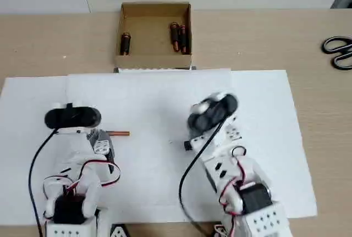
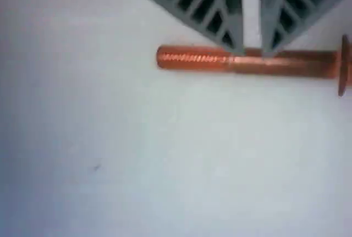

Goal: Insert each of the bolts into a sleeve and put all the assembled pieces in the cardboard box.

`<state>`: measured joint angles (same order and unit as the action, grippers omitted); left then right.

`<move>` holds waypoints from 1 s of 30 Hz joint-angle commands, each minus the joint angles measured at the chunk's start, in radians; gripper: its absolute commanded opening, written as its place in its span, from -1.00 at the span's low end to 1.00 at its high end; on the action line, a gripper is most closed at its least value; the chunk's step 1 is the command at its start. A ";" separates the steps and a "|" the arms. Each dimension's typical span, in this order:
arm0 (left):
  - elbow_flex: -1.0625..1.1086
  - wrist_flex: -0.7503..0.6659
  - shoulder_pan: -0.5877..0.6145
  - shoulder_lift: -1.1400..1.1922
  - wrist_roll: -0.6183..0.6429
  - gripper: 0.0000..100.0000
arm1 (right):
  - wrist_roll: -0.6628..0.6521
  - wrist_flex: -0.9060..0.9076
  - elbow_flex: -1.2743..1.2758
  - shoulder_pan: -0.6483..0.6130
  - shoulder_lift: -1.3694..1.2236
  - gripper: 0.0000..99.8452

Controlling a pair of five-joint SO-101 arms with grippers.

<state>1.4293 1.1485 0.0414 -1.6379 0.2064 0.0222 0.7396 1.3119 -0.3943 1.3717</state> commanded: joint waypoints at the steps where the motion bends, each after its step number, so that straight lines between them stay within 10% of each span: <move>1: 0.056 -0.034 0.006 -0.008 -0.011 -0.99 | 0.141 -0.033 -0.218 0.061 -0.220 -1.00; 30: 0.147 -0.127 0.008 -0.008 -0.006 -0.99 | 0.069 0.048 -1.869 0.065 -1.762 -1.00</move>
<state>1.5827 1.0441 0.0476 -1.6364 0.2018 0.1036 0.7779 -0.3529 -0.3360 -0.3038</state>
